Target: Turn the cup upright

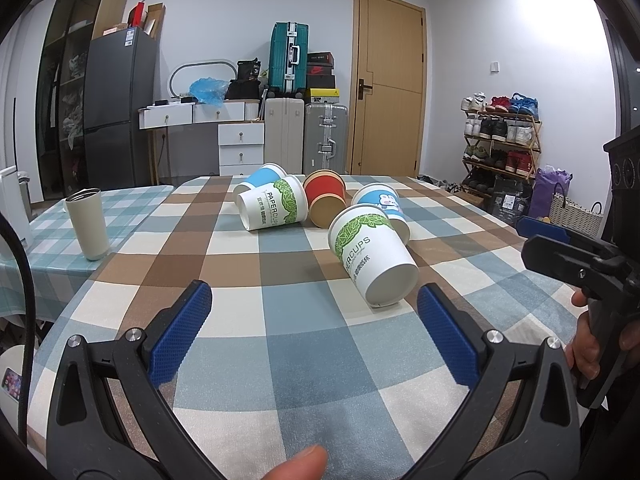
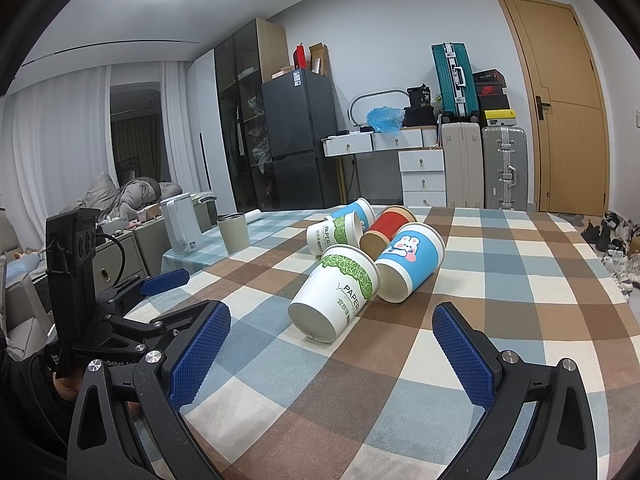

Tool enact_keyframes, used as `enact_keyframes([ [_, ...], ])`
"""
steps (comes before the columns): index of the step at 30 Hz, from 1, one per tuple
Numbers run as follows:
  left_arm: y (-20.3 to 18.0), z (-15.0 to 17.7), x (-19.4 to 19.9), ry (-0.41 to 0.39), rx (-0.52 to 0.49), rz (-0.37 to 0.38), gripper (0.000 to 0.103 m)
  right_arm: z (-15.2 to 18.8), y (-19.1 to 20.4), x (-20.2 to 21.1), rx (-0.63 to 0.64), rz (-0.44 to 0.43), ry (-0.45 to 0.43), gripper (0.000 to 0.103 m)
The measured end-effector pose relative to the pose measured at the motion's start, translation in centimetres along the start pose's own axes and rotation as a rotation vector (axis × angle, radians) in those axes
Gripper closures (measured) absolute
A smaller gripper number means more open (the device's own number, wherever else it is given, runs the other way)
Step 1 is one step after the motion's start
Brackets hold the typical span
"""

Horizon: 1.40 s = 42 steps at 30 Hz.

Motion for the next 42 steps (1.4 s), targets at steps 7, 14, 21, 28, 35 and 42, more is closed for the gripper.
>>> enact_keyframes([
  [7, 0.0, 0.1, 0.0, 0.006, -0.001, -0.001, 0.0, 0.2, -0.1, -0.2, -0.004, 0.008, 0.01, 0.0],
  [14, 0.0, -0.5, 0.3, 0.018, 0.006, -0.006, 0.0, 0.6, -0.9, -0.7, -0.015, 0.023, 0.05, 0.0],
  [21, -0.8, -1.6, -0.1, 0.04, 0.0, -0.01, 0.0, 0.7, -2.3, -0.4, -0.038, 0.076, 0.095, 0.0],
  [28, -2.4, -2.1, -1.9, 0.11, -0.01, 0.006, 0.0, 1.2, -3.7, -0.4, -0.055, 0.114, 0.145, 0.0],
  [35, -3.2, -2.2, -6.0, 0.183, 0.001, -0.027, 0.0, 1.6, -4.7, -0.5, -0.087, 0.119, 0.183, 0.0],
  [42, -3.2, -1.7, -9.4, 0.256, 0.005, -0.057, 0.0, 2.2, -5.5, -0.7, -0.121, 0.106, 0.218, 0.0],
])
Point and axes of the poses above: each gripper's, at about its wrist camera, not at the fingertips, and x roughly against the way its jaws point, y to its left, z to its underside, the point moved 10 cm from there along -x, roughly the way its jaws point, and after that the axes turned 7 degrees about x, right-handed, at the moved point
